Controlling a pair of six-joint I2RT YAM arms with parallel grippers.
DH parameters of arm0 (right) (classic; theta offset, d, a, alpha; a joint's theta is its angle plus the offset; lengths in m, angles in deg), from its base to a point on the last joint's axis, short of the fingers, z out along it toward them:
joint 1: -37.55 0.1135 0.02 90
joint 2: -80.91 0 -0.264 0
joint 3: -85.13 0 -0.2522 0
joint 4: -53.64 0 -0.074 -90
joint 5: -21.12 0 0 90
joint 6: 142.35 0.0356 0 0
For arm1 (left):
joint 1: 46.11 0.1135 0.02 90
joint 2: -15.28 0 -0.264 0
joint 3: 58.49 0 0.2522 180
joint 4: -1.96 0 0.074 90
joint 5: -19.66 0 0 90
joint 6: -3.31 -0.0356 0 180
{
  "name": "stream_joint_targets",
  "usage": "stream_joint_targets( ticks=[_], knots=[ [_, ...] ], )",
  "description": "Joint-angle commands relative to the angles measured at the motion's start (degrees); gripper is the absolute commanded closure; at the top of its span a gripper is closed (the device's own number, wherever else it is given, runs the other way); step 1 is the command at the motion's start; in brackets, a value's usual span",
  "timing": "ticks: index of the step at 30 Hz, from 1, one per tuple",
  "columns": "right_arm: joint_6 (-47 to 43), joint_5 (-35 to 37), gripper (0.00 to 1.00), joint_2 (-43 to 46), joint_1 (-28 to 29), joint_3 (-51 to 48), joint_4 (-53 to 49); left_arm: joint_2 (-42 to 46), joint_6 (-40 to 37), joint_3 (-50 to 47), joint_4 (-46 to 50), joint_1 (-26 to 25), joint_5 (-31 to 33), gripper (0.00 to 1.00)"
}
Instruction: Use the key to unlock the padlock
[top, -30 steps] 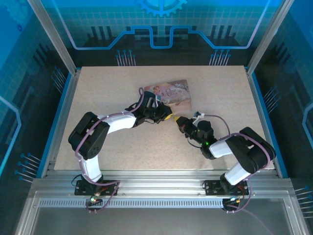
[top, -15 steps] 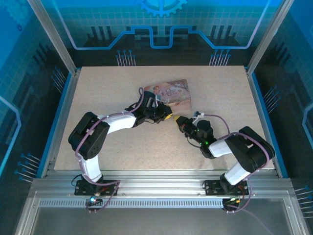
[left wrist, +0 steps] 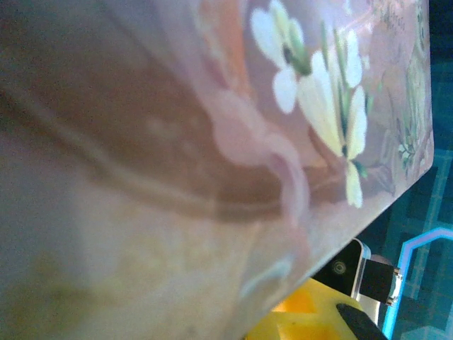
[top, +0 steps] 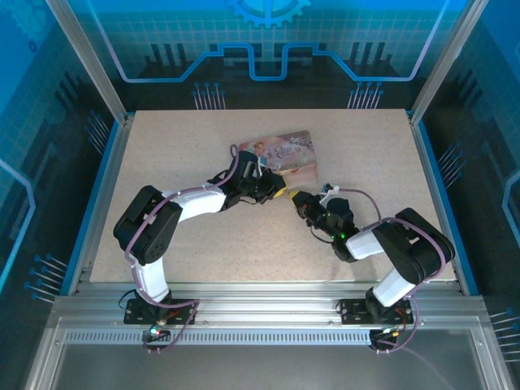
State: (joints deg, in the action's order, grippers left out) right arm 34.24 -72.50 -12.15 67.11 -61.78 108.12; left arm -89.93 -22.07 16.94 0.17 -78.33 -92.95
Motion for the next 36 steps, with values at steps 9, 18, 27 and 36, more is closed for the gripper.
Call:
stream_joint_targets(
  ticks=[9,18,27,36],
  knots=[
    [20.3,0.1,1.0,-8.1,-0.9,1.3,13.2,0.3,1.5,0.1,-3.2,-1.4,-7.1,0.96],
    [24.8,-4.2,1.0,-8.9,-3.1,3.3,10.9,0.4,0.9,-0.3,-3.4,-1.5,-8.3,0.99],
    [19.5,-8.7,1.0,-8.0,-4.2,7.9,3.0,-0.1,0.4,0.4,-3.3,-2.3,-9.9,1.0],
    [17.1,-8.7,1.0,-6.2,-4.3,9.1,-1.0,-0.3,0.3,0.8,-2.8,-2.7,-10.6,1.0]
  ],
)
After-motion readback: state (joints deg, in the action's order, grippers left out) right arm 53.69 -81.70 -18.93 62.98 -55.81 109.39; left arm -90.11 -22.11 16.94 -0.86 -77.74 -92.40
